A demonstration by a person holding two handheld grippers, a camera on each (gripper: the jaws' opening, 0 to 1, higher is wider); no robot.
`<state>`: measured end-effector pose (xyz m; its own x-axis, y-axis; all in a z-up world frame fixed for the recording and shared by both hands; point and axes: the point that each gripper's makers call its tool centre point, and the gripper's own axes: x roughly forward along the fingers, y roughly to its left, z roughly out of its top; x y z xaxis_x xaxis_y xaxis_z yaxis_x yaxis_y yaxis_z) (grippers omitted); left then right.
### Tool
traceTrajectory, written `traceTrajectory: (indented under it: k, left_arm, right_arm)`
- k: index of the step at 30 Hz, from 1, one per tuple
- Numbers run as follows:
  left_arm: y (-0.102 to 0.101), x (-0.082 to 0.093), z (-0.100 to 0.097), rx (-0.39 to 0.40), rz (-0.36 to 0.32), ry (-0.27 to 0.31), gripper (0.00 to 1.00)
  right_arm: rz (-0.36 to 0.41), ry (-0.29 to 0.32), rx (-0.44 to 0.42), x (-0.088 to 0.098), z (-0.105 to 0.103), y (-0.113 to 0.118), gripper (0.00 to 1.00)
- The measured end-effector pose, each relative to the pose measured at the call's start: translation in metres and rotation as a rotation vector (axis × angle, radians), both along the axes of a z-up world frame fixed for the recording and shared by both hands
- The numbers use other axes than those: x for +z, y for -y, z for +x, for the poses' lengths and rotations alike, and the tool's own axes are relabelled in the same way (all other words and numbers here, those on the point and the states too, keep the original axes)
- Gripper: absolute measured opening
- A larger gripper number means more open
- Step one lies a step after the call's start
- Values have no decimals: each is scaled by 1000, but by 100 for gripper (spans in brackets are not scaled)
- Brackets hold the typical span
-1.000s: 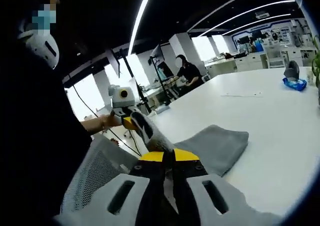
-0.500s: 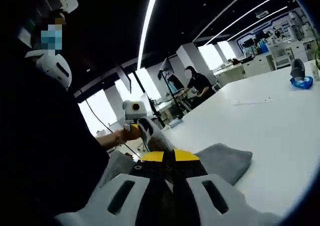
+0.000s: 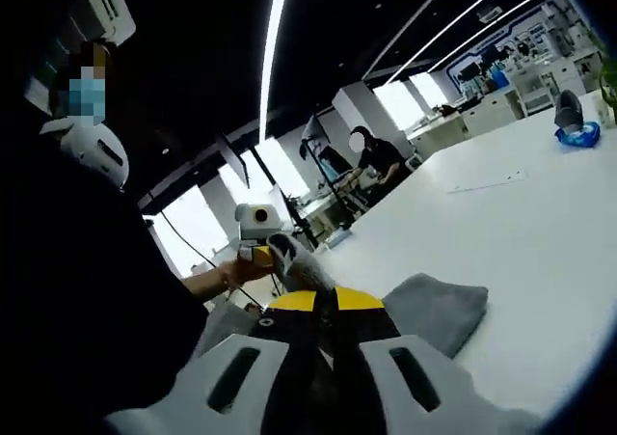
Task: Fold the towel on the table until its edges align and the towel forms a compact rectangular stack.
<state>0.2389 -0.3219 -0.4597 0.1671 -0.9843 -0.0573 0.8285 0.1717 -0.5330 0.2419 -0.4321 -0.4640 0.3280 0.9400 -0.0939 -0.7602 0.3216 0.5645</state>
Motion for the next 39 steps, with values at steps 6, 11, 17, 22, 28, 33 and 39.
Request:
traceTrajectory:
  k: [6,11,17,22,28,33,39]
  left_arm:
    - [-4,-24,22,70,16,-78,6]
    - [-7,-35,40,126,13,-135,6]
    - [-10,-52,63,186,35,-175,7]
    - [-12,-69,79,222,55,-228,7]
    - [-12,-83,98,271,30,-307,7]
    - [-11,-100,108,311,83,-328,7]
    - [-15,-121,119,360,161,-303,8]
  right_arm:
    - [-10,-132,-17,-23,21,-3,1]
    - [7,-199,-37,-35,38,-3,1]
    - [1,-254,-71,-50,53,0,1]
    - [8,-300,-101,-63,63,1,1]
    - [31,-360,-161,-80,78,6,1]
    - [7,-394,-207,-98,86,8,1]
    - [-24,-408,-286,-123,94,10,1]
